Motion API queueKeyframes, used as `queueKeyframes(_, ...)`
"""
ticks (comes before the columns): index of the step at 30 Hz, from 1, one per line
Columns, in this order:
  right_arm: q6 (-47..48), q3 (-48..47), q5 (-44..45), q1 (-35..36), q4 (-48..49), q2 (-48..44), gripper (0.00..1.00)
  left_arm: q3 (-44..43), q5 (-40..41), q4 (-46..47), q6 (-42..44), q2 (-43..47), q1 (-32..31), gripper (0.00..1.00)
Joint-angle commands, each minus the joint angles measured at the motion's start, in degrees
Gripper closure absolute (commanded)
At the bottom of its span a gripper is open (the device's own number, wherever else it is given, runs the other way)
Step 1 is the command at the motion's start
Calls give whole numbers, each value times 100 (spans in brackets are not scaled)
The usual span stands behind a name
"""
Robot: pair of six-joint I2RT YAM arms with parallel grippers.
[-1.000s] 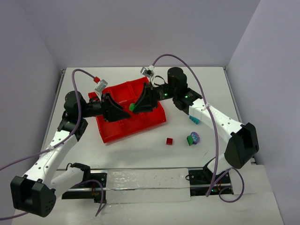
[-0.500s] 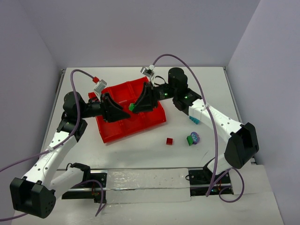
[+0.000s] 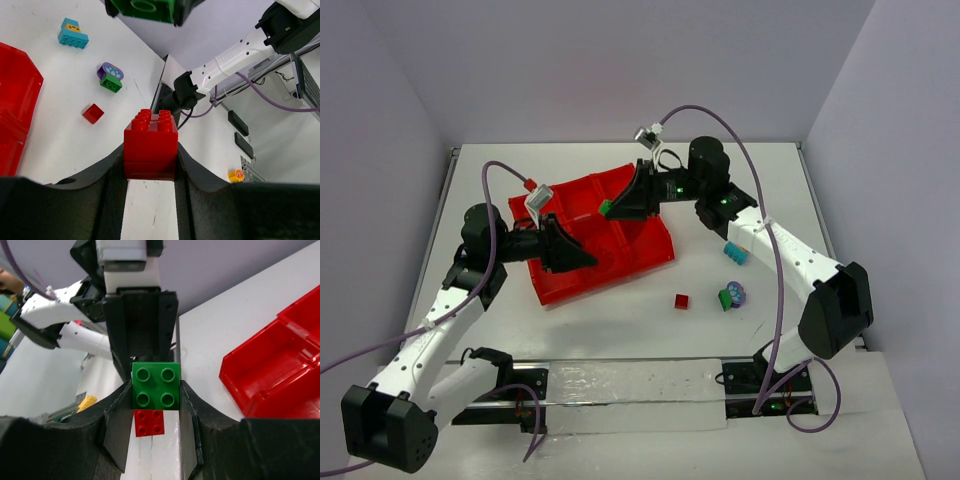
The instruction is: Sort the legos into containers by color
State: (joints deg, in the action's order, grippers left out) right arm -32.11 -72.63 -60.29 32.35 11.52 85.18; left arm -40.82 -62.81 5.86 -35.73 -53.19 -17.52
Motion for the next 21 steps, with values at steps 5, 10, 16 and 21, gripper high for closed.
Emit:
queueKeyframes(5,1046,-1093,2873,-31,-2402,332,100,-527,1310,-1434,566,19,42,100)
queueKeyframes(10,1546,-1502,4919,-33,-3278,820,100,-826,2252,-2249,650,-32,157,100)
queueKeyframes(16,1736,-2268,5275,-24,-3704,1752,100,-1028,3110,-2631,526,162,238,100)
queueKeyframes(21,1787,-2782,5145,-3,-3777,2398,100,-1051,3172,-2616,469,264,299,100)
